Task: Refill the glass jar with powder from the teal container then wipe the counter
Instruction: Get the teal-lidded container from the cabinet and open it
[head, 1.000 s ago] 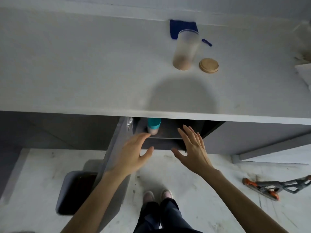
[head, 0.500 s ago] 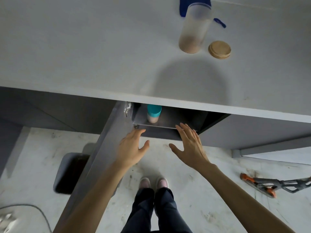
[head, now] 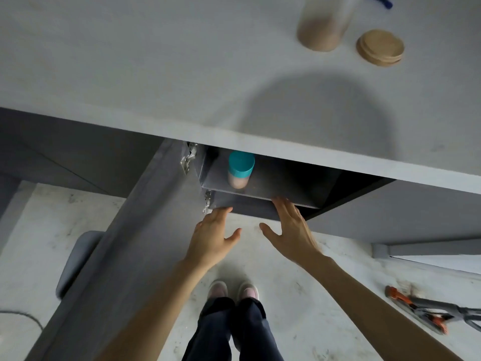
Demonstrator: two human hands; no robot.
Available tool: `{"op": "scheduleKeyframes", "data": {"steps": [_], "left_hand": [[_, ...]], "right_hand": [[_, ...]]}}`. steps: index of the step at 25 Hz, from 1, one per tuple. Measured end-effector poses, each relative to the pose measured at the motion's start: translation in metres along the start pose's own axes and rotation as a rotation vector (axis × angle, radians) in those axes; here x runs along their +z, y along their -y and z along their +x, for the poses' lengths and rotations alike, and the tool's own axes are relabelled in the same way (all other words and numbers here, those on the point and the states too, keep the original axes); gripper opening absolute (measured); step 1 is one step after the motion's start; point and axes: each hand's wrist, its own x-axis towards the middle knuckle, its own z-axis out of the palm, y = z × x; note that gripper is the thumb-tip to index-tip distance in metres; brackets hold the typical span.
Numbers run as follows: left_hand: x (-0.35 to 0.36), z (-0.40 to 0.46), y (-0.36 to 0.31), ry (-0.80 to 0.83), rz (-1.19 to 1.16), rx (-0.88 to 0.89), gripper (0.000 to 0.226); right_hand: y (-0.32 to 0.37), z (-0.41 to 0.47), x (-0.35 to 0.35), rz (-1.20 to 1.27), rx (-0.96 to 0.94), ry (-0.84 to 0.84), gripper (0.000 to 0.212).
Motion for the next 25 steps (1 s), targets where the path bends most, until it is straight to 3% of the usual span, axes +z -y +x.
{"op": "scheduleKeyframes", "data": {"steps": [9, 17, 21, 25], "left_hand": [[0.064, 0.081, 0.052, -0.086, 0.047, 0.135, 0.061], [0.091, 0.155, 0.086, -0.166, 0.06, 0.155, 0.068], [0.095, 0.18, 0.098, -0.168, -0.066, 0.127, 0.065], [0.101, 0.206, 0.098, -0.111, -0.364, 0.057, 0.066]], "right_hand": [[-0.038, 0.08, 0.07, 0.006, -0.073, -0.05, 0.071], [-0.059, 0.152, 0.095, 0.001, -0.124, -0.113, 0.077], [-0.057, 0.179, 0.102, 0.062, -0.112, -0.134, 0.09], [-0.055, 0.198, 0.102, 0.175, -0.108, -0.14, 0.096]]}}
